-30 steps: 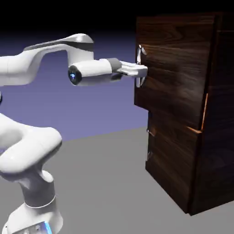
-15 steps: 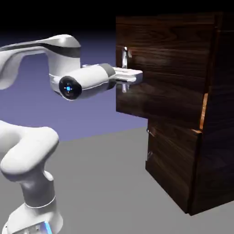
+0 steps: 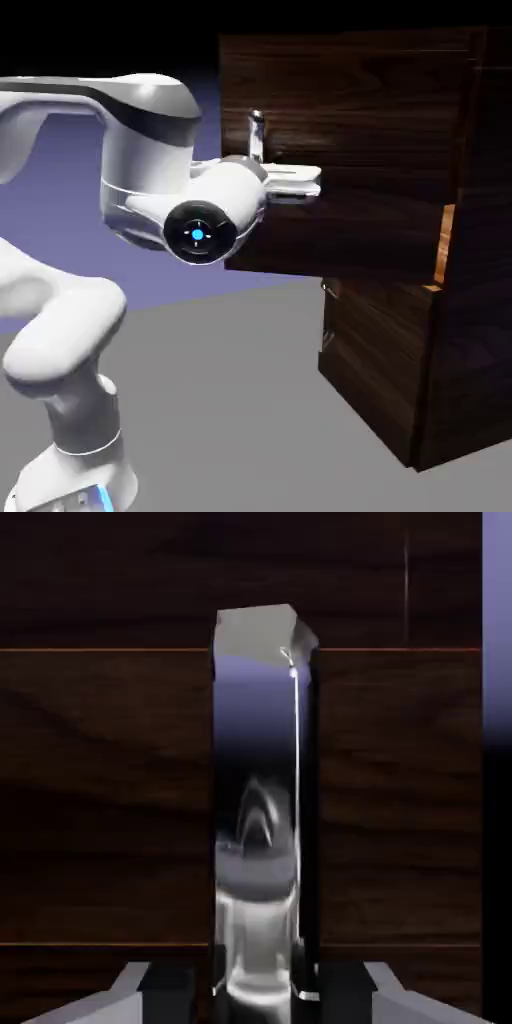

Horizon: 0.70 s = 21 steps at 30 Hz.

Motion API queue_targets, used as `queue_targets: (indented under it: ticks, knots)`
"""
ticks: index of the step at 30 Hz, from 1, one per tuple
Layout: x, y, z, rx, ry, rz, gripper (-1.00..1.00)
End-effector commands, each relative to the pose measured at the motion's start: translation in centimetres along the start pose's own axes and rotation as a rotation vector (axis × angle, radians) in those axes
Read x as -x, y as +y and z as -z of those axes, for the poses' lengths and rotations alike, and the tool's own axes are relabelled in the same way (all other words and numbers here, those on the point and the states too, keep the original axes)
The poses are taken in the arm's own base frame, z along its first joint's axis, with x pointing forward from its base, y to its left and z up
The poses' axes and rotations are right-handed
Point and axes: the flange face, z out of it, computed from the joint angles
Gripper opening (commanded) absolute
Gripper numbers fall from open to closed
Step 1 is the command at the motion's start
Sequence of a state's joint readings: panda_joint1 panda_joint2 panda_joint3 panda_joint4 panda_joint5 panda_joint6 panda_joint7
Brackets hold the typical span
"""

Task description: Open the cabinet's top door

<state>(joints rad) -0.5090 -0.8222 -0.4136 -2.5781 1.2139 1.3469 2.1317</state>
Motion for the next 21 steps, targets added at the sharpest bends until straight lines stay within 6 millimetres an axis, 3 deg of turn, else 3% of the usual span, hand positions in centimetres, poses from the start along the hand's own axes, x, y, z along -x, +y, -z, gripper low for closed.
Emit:
queue_targets:
  ticks: [1,10,19,20,21]
  knots:
    - [0.3,-0.3,0.8,0.022,0.022,0.000,-1.00]
    - [3.5,-3.5,7.0,0.193,0.193,0.000,-1.00]
    - [6.3,-6.3,10.6,0.314,0.314,0.000,-1.00]
    - [6.3,-6.3,10.6,0.314,0.314,0.000,1.00]
    - [6.3,-6.3,10.6,0.314,0.314,0.000,1.00]
